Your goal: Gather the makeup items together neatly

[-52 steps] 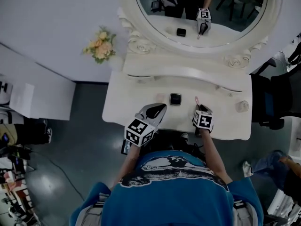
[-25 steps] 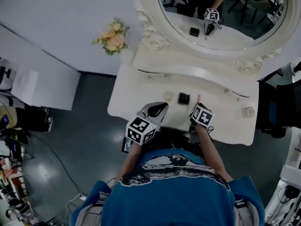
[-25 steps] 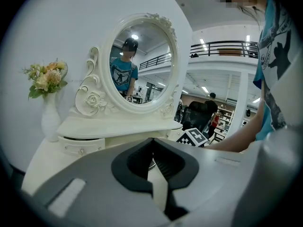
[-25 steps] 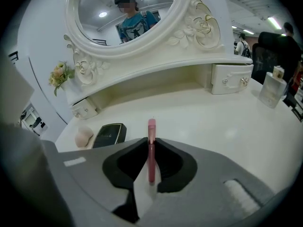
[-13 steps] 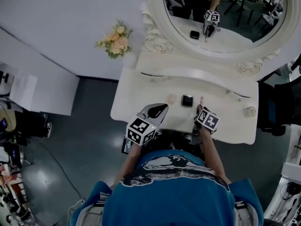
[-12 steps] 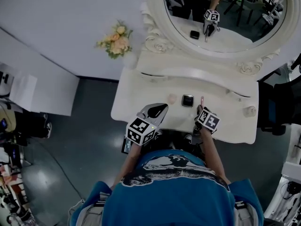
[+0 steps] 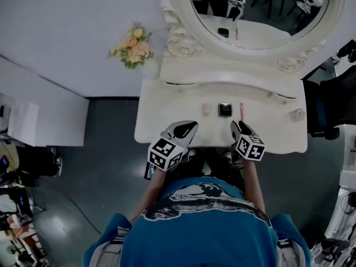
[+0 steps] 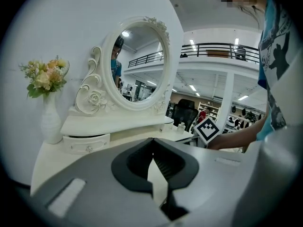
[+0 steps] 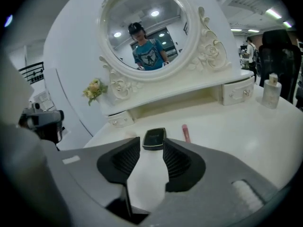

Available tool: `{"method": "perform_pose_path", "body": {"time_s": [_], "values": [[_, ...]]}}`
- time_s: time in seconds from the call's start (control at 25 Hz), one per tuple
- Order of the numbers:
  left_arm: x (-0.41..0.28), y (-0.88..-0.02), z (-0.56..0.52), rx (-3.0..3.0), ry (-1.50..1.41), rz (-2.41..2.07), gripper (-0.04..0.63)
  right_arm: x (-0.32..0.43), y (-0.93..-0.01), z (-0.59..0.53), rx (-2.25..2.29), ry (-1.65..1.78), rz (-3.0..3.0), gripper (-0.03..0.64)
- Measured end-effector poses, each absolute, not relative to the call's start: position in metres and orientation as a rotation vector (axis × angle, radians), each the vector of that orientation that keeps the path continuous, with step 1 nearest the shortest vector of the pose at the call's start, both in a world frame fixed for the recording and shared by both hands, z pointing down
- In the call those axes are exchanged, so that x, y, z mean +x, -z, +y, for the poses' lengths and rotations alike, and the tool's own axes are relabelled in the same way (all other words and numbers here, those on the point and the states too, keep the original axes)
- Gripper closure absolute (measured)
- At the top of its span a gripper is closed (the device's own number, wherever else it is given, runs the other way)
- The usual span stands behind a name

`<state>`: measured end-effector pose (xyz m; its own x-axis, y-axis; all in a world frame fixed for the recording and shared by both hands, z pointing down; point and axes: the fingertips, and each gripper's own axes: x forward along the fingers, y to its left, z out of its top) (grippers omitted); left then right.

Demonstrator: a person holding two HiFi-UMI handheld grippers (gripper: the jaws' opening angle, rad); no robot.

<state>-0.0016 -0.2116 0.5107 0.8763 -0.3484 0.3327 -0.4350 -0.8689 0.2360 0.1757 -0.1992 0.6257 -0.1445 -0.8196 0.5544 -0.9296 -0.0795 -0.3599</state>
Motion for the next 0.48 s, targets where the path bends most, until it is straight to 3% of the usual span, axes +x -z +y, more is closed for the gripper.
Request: {"method": "perform_pose_path", "body": {"time_s": [0.48], "values": [[-0.018,-0.502,-0.185,2.744,-0.367,-0.617,0.586,0.119,-0.552,-0.176,1.765,-0.822,-2.352,0.462]]}}
